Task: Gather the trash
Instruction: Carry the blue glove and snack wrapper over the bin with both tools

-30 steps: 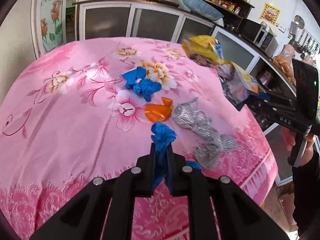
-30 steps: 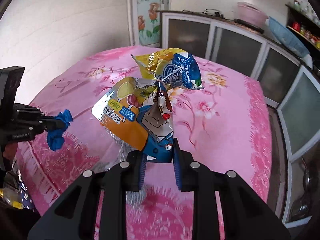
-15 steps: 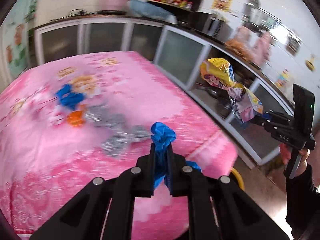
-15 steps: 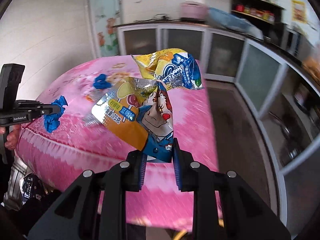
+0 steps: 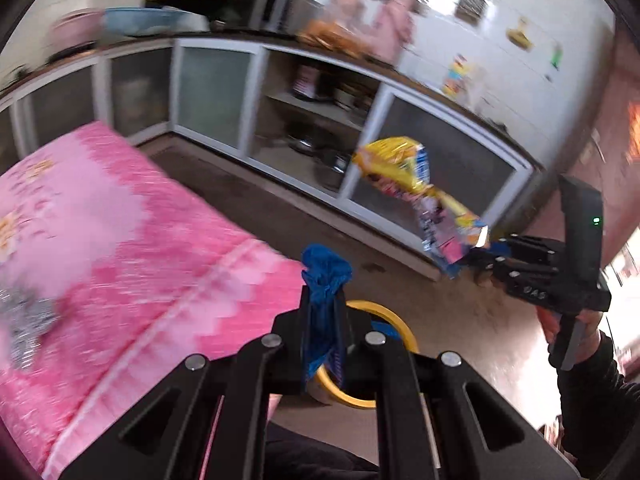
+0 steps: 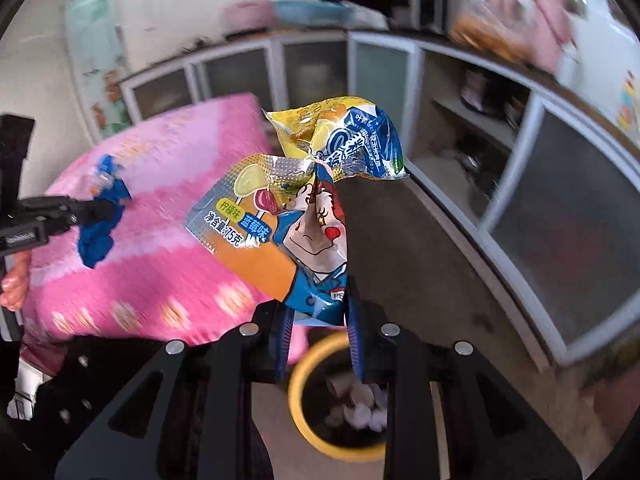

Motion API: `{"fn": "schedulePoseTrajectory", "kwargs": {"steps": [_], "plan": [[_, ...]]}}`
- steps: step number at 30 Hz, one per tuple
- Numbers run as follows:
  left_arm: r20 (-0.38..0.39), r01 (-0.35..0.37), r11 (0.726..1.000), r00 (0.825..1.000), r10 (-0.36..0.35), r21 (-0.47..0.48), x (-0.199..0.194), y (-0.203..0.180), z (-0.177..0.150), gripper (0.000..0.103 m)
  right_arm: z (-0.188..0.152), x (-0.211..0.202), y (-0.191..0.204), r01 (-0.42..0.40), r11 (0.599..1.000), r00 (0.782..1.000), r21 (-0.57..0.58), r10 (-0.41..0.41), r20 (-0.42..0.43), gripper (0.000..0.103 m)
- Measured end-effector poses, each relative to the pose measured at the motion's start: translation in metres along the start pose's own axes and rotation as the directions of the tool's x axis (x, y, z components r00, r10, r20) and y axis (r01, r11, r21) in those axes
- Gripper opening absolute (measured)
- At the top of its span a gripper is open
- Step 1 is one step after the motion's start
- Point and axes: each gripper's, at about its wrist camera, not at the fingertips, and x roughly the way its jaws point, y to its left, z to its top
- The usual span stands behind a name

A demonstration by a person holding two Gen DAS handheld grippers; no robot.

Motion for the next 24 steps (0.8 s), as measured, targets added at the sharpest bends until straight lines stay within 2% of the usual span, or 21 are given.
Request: {"fn": "schedulePoseTrajectory", "kwargs": {"steps": [3, 8, 15, 24], "plan": [[-0.054, 0.05, 0.998, 0.997, -0.048, 0.043, 0.035, -0.032, -0.003, 0.009, -0.03, 0.011, -0.021, 0.035, 0.998, 0.998, 0.058, -0.032, -0.053, 0.023], [-0.129, 0.087, 0.992, 0.989, -0.075, 0.093, 0.079, -0.07, -0.011, 0.009, -0.078, 0.036, -0.05, 0.061, 0.985, 0.989, 0.163, -0.037, -0.146, 0.023], [-0.22, 0.088, 0.985, 0.974, -0.053, 0.152, 0.134, -0.1, -0.026, 0.009, -0.126, 0.066, -0.072, 0.081, 0.967, 0.972, 0.242, -0.023, -0.233, 0.023], [-0.305, 0.083, 0.978, 0.952, -0.021, 0.192, 0.199, -0.123, -0.039, 0.01, -0.17, 0.109, -0.083, 0.113, 0.944, 0.936, 0.31, 0.003, -0.352, 0.023]]}}
